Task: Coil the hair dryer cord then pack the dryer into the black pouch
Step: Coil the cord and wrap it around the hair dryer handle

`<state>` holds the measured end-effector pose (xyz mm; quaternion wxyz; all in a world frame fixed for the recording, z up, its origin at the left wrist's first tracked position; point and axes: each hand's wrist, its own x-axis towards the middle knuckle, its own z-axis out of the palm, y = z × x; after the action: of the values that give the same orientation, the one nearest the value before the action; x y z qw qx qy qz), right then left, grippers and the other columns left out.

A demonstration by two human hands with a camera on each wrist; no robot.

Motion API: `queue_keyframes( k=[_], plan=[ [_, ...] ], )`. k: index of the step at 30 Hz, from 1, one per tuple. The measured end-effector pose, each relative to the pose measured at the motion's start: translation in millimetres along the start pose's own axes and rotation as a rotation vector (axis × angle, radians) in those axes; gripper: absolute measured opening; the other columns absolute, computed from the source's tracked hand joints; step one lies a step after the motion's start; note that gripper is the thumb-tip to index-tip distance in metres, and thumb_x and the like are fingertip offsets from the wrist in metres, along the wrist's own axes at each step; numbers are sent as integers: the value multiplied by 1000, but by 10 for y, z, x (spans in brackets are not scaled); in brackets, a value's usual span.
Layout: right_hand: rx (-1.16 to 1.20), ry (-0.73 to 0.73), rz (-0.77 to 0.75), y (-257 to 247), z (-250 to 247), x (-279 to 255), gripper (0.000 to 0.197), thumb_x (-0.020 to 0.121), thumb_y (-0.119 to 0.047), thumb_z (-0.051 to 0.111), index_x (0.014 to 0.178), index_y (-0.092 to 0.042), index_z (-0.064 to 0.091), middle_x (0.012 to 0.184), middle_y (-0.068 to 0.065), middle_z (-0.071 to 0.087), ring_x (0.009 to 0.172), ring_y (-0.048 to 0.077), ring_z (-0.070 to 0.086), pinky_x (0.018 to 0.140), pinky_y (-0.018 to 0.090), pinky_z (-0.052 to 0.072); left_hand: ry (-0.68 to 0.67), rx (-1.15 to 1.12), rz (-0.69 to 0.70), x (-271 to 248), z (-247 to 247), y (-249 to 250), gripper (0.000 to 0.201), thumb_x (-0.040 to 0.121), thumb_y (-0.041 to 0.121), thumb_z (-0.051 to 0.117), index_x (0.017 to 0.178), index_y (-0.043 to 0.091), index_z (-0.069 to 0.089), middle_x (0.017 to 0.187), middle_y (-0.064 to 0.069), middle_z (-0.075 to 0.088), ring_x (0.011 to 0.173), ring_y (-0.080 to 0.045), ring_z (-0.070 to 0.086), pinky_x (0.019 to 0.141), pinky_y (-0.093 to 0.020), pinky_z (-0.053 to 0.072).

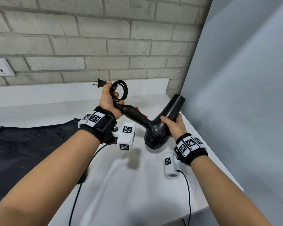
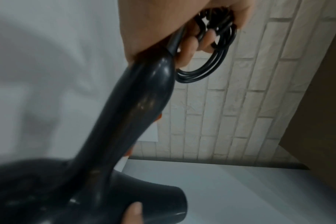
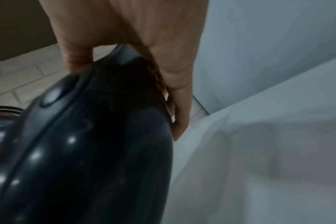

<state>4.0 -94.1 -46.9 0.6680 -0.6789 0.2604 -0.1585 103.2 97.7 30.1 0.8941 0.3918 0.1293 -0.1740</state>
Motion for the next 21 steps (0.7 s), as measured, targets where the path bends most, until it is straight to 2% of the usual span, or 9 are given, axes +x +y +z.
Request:
queue_keyframes(
  k=[2,5,7,9,11,12,15,17,21],
  plan=[
    [-72,45,-40,-2,-58,16,57,74,-23,72,119,-19,37,103,1,59,94,21,61,89,35,48,-13,144,-96,-11,-85,-81,29,80,53,56,69,28,60,58,8,39,41,-9,37,64,-23,40],
    [-146,81,-76,-34,-144,29,53,74,-22,72,108,-18,31,88,-2,58,82,20,61,85,35,50,19,325,-203,29,-213,-214,31,76,58,56,68,30,64,67,12,46,65,-8,51,91,-44,30],
    [-198,78,-88,-56,-200,29,53,73,-23,72,105,-18,30,83,-3,57,83,25,63,86,40,52,46,394,-273,64,-291,-286,30,73,61,57,71,32,67,83,12,51,90,-14,55,102,-54,21],
    [-242,68,-85,-68,-245,26,53,73,-24,72,106,-18,31,83,-2,58,85,27,64,87,43,52,44,431,-333,65,-349,-362,29,73,61,58,75,34,68,94,8,51,96,-18,54,106,-57,18],
    [-281,52,-85,-86,-277,9,53,72,-24,71,108,-17,32,83,-2,57,86,29,65,87,45,53,17,435,-344,57,-394,-452,26,77,54,59,75,30,66,94,6,53,88,-13,54,105,-48,25],
    [-298,43,-83,-85,-290,5,53,72,-24,71,108,-17,33,83,-2,58,86,29,65,87,45,53,15,429,-336,59,-411,-502,25,79,50,59,72,27,65,91,7,55,83,-10,53,100,-43,32],
    [-361,20,-70,-61,-310,9,49,70,-25,72,102,-19,35,86,4,60,85,31,65,85,48,53,52,421,-339,75,-459,-641,23,85,39,58,70,22,57,78,9,60,71,-7,53,69,-30,46],
    [-414,0,-58,-45,-306,14,48,69,-28,72,100,-21,36,93,10,63,84,31,65,84,48,53,70,487,-362,66,-502,-708,22,88,35,55,73,19,54,74,6,59,67,-10,53,64,-31,46],
    [-507,-24,-54,-29,-271,50,49,73,-28,69,111,-18,39,103,12,62,88,30,64,82,38,52,49,605,-454,76,-573,-806,22,88,32,56,80,13,52,75,-5,59,67,-23,59,67,-43,54]
  ],
)
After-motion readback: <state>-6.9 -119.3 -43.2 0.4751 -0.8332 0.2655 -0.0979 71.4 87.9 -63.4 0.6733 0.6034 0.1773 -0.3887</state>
